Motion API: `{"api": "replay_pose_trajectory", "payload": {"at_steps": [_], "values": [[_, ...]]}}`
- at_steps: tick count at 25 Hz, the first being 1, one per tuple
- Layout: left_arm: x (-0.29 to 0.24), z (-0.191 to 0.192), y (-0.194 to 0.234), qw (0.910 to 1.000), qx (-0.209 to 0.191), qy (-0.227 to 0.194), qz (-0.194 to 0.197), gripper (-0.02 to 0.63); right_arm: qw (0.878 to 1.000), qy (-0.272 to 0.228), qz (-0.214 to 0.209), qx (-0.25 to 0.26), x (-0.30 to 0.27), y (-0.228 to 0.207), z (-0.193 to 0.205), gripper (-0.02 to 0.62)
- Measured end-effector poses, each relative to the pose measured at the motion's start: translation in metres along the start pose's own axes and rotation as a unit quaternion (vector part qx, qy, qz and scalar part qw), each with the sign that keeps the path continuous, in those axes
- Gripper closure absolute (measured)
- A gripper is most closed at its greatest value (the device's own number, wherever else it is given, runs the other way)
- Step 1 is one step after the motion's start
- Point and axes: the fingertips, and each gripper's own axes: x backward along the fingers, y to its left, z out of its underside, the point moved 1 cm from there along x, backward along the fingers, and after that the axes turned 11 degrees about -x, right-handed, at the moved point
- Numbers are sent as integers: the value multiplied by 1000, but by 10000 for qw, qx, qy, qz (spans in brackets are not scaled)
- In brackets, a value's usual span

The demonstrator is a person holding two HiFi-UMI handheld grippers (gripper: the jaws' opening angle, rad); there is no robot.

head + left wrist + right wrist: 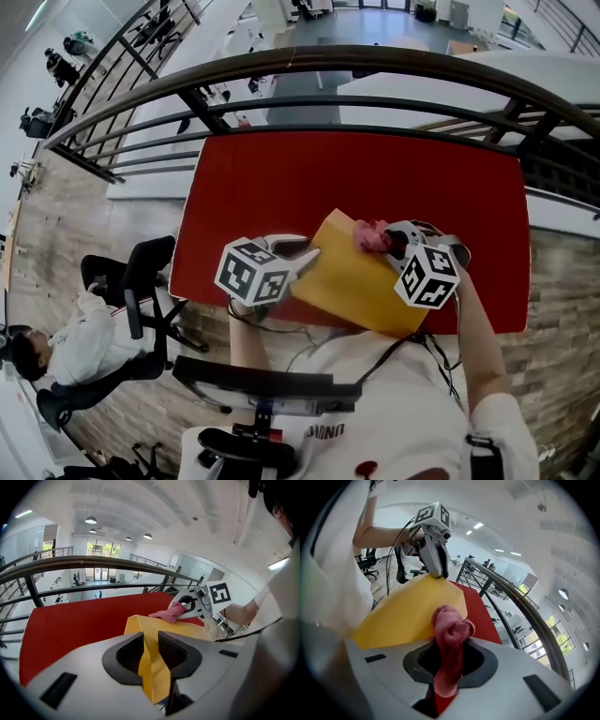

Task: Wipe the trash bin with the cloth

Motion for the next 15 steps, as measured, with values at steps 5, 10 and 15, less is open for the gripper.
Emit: {"api": "replay_pose_trajectory", "payload": {"at_steps": [5,10,15], "values": [[0,0,-1,10000,6,-2,40,506,9989,407,-38,-210,27,18,46,534],[-2,-7,-2,9999,-113,-14,130,506,9968,696,-39,-399,53,28,84,534],[-4,-11,2,9994,-249,188,171,505,9960,812,-30,-378,67,40,99,534]]}}
